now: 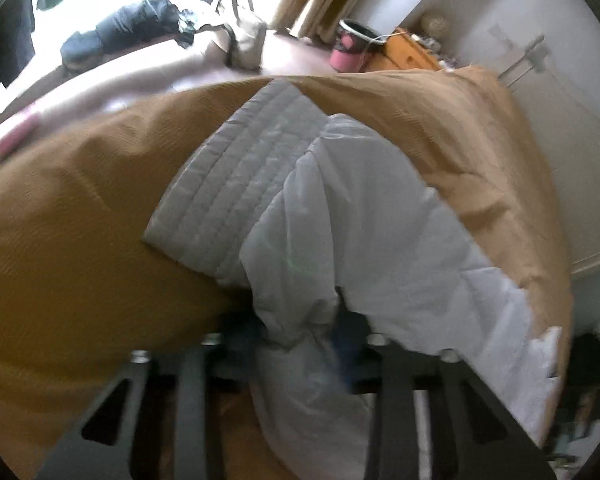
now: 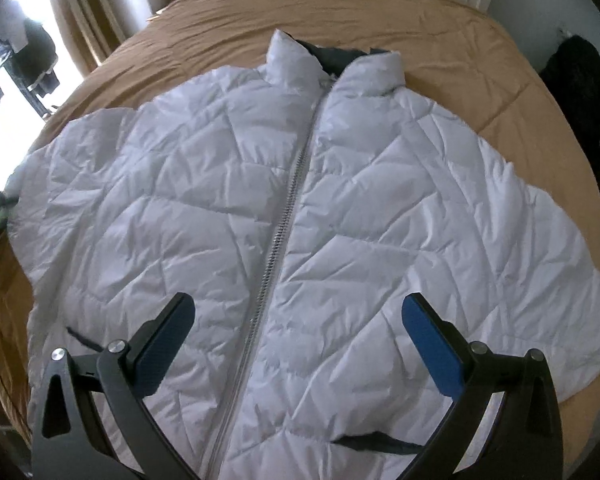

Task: Fold large clothes
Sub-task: 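Grasp a white jacket sleeve cuff with the left tool and lift it, then lay the held sleeve across the jacket front and open the left tool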

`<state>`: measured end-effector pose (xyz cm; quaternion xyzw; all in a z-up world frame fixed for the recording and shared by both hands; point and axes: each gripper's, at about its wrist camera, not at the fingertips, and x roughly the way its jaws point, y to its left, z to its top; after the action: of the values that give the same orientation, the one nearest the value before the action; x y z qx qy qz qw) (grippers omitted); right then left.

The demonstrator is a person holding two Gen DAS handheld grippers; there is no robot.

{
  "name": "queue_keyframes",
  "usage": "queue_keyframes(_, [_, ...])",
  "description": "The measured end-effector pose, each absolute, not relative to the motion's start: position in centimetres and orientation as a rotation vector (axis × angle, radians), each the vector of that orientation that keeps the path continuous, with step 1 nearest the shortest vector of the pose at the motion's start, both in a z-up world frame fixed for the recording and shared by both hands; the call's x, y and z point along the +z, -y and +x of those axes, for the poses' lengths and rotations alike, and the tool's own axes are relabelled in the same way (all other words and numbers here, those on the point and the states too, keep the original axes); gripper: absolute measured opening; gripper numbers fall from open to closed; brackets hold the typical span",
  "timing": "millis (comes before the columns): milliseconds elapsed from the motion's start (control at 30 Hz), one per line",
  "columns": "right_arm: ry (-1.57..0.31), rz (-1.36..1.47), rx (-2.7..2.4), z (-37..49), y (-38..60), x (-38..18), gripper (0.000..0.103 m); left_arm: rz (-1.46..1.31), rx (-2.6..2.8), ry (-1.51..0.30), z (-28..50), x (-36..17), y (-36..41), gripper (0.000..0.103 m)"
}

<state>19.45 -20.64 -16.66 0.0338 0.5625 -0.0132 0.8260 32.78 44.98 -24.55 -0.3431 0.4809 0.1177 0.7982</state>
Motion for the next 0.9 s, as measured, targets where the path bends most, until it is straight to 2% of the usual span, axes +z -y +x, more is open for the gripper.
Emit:
queue_keyframes(67, [-1.193, 0.075, -0.039, 19.7, 20.6, -17.0, 0.103, -0.795, 0.228, -0.989, 32.4, -24.2, -45.5, 0.014])
queue_keyframes(133, [-1.183, 0.082, -0.045, 20.0, 20.7, -17.1, 0.103, -0.822, 0.216, -0.957, 32.1, -23.7, -45.8, 0.011])
queue_keyframes(267, [-1.180, 0.085, -0.042, 20.0, 20.7, -17.3, 0.103, -0.794, 0.208, -0.886, 30.9, -20.7, -44.9, 0.010])
queue_keyframes(400, [-1.162, 0.124, -0.031, 19.4, 21.5, -17.1, 0.103, -0.669, 0.168, -0.801, 30.1, -14.4, -41.4, 0.009])
queue_keyframes(533, [-1.137, 0.204, -0.029, 19.0, 23.5, -16.7, 0.103, -0.538, 0.101, -0.683, 29.7, -6.5, -34.7, 0.009])
queue_keyframes(667, [-1.086, 0.275, -0.046, 18.6, 26.1, -15.3, 0.103, -0.434, -0.012, -0.632, 29.4, -1.0, -25.0, 0.009])
queue_keyframes(833, [-0.975, 0.348, -0.095, 17.2, 30.6, -12.6, 0.103, -0.329, -0.183, -0.669, 29.8, 0.1, -11.7, 0.009])
queue_keyframes(900, [-0.930, 0.369, -0.136, 16.3, 32.6, -12.0, 0.103, -0.299, -0.242, -0.704, 30.1, -1.0, -6.4, 0.009])
